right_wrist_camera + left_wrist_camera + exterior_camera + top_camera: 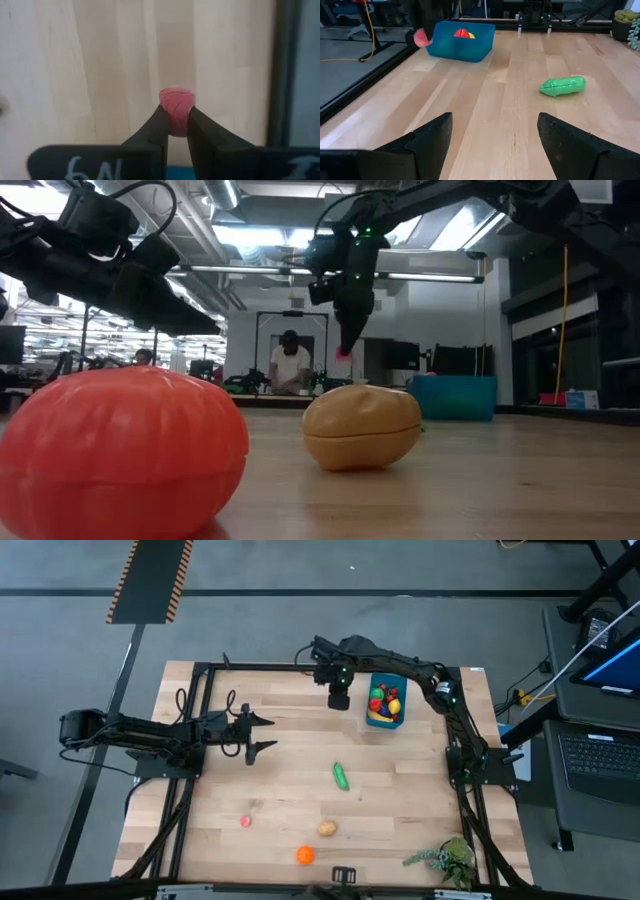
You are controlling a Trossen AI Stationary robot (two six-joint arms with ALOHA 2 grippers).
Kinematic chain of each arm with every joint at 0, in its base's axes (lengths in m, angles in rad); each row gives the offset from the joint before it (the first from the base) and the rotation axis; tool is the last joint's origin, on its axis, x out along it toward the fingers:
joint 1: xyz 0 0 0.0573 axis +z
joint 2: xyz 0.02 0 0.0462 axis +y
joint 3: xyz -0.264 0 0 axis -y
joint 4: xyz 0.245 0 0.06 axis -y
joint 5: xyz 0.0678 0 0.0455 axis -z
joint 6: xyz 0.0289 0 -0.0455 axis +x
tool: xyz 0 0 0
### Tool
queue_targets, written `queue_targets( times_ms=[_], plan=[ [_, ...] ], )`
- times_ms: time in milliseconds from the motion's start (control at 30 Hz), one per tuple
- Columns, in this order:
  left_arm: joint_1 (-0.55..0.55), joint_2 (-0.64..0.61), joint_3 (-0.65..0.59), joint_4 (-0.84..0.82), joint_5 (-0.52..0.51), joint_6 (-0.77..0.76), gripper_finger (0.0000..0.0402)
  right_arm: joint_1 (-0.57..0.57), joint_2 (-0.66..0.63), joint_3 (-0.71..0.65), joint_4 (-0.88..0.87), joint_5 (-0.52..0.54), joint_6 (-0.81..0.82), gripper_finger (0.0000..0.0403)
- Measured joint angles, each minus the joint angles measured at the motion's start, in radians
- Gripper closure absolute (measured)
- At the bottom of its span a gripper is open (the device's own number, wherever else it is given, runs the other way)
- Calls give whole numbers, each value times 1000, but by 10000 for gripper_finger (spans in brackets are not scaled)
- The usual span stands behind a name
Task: Pick and placing Produce into tupperware
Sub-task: Put the pink peach into the blue bin
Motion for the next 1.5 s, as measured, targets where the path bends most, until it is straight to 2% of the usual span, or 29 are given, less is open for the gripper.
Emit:
queue_targets(
  times_ms=[400, 467, 667, 800, 1033, 1267, 1400, 1500],
  plan=[
    [0, 0, 0, -3, 0, 6, 115, -14, -102, -4, -5, 0, 60, 352],
    [0, 0, 0, -3, 0, 6, 115, -14, -126, -53, 48, 0, 65, 354],
    [0, 0, 0, -7, 0, 7, 115, -4, -254, -413, 341, 1, 65, 354],
    [0, 0, 0, -6, 0, 7, 115, -26, -382, -598, 484, -9, 72, 355],
    [0, 0, 0, 0, 0, 5, 115, -86, -632, -917, 767, -108, 96, 355],
    [0, 0, 0, 13, 0, 4, 115, -159, -852, -1268, 1105, -145, 129, 355],
    [0, 0, 0, 34, 0, 4, 115, -204, -939, -1429, 1295, -244, 172, 355],
    [0, 0, 0, 53, 0, 3, 115, -237, -984, -1521, 1434, -276, 196, 355]
  ],
)
